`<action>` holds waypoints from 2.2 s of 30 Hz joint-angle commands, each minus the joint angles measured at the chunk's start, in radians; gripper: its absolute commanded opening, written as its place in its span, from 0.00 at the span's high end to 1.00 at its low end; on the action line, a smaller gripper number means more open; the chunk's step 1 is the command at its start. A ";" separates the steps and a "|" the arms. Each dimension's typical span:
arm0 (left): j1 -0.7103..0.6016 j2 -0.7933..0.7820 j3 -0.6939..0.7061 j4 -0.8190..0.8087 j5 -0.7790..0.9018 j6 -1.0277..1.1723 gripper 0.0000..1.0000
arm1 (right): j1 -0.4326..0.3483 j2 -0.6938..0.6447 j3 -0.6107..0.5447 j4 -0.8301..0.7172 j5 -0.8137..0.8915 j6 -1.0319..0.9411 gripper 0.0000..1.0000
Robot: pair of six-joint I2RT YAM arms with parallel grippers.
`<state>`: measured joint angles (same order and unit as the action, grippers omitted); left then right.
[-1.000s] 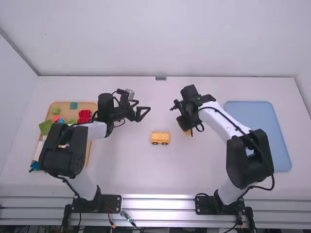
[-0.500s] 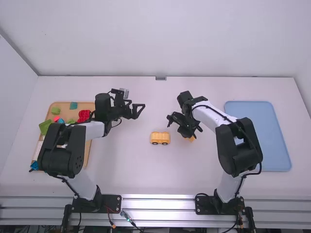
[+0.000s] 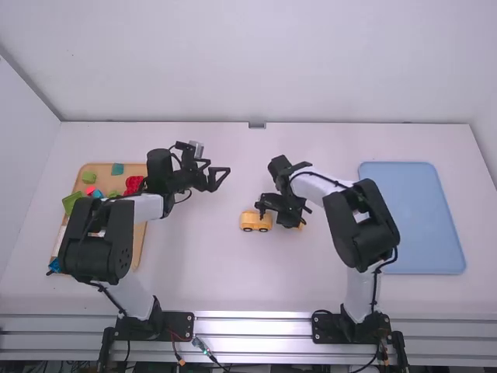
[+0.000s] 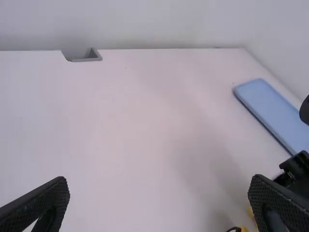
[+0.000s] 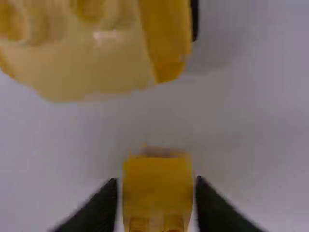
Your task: Assemble lego blocks to make yellow taxi
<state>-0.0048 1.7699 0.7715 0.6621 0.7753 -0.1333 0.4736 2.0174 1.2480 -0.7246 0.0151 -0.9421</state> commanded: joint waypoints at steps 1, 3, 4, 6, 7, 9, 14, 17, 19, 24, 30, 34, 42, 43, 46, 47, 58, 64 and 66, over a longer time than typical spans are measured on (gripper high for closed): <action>-0.001 0.003 0.005 -0.006 0.021 0.026 0.01 | 0.015 0.019 0.010 0.003 0.060 0.029 0.01; -0.002 0.003 0.005 -0.019 0.021 0.027 0.01 | 0.022 0.019 0.018 0.006 0.089 0.056 0.01; -0.002 0.003 0.005 -0.026 0.022 0.028 0.01 | 0.027 0.019 0.027 0.003 0.092 0.068 0.01; -0.002 0.003 0.005 -0.049 0.067 0.103 0.01 | 0.031 0.015 0.070 -0.025 0.058 0.081 0.01; -0.002 0.003 0.005 -0.056 0.091 0.135 0.01 | 0.028 0.011 0.085 -0.038 0.039 0.078 0.01; -0.001 0.003 0.005 -0.074 0.155 0.209 0.01 | 0.013 -0.013 0.120 -0.077 -0.030 0.068 0.01; -0.002 0.003 0.005 -0.142 0.335 0.439 0.01 | -0.053 -0.122 0.119 -0.131 -0.256 0.006 0.01; -0.010 0.003 0.005 -0.266 0.426 0.698 0.01 | -0.139 -0.195 0.029 -0.063 -0.413 -0.069 0.01; -0.032 0.003 0.005 -0.329 0.410 0.790 0.01 | -0.181 -0.229 -0.039 -0.009 -0.488 -0.099 0.01; -0.109 0.011 0.005 -0.444 0.381 1.013 0.01 | -0.285 -0.261 -0.241 0.191 -0.683 -0.188 0.01; -0.186 0.038 0.005 -0.445 0.280 1.052 0.01 | -0.364 -0.258 -0.465 0.481 -0.792 -0.200 0.01; -0.190 0.080 0.005 -0.444 0.282 1.100 0.00 | -0.409 -0.258 -0.576 0.626 -0.896 -0.263 0.01; -0.188 0.146 0.005 -0.419 0.375 1.088 0.01 | -0.483 -0.256 -0.676 0.821 -0.912 -0.208 0.01; -0.195 0.147 0.005 -0.418 0.390 1.089 0.01 | -0.482 -0.248 -0.676 0.833 -0.909 -0.206 0.01; -0.198 0.147 0.009 -0.419 0.394 1.083 0.01 | -0.479 -0.194 -0.667 0.881 -0.913 -0.204 0.01; -0.198 0.147 0.010 -0.416 0.395 1.065 0.01 | -0.480 -0.164 -0.653 0.885 -0.925 -0.201 0.01; -0.197 0.147 -0.009 -0.393 0.359 1.049 0.01 | -0.493 -0.065 -0.593 0.881 -0.938 -0.184 0.08; -0.198 0.147 -0.009 -0.395 0.334 1.040 0.01 | -0.495 -0.065 -0.593 0.879 -0.935 -0.184 0.56; -0.196 0.147 -0.009 -0.396 0.334 1.043 0.01 | -0.492 -0.065 -0.593 0.878 -0.935 -0.184 0.67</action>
<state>-0.2012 1.9102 0.7712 0.2703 1.0981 0.9131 -0.0227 1.9347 0.6453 0.1558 -0.9066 -1.1282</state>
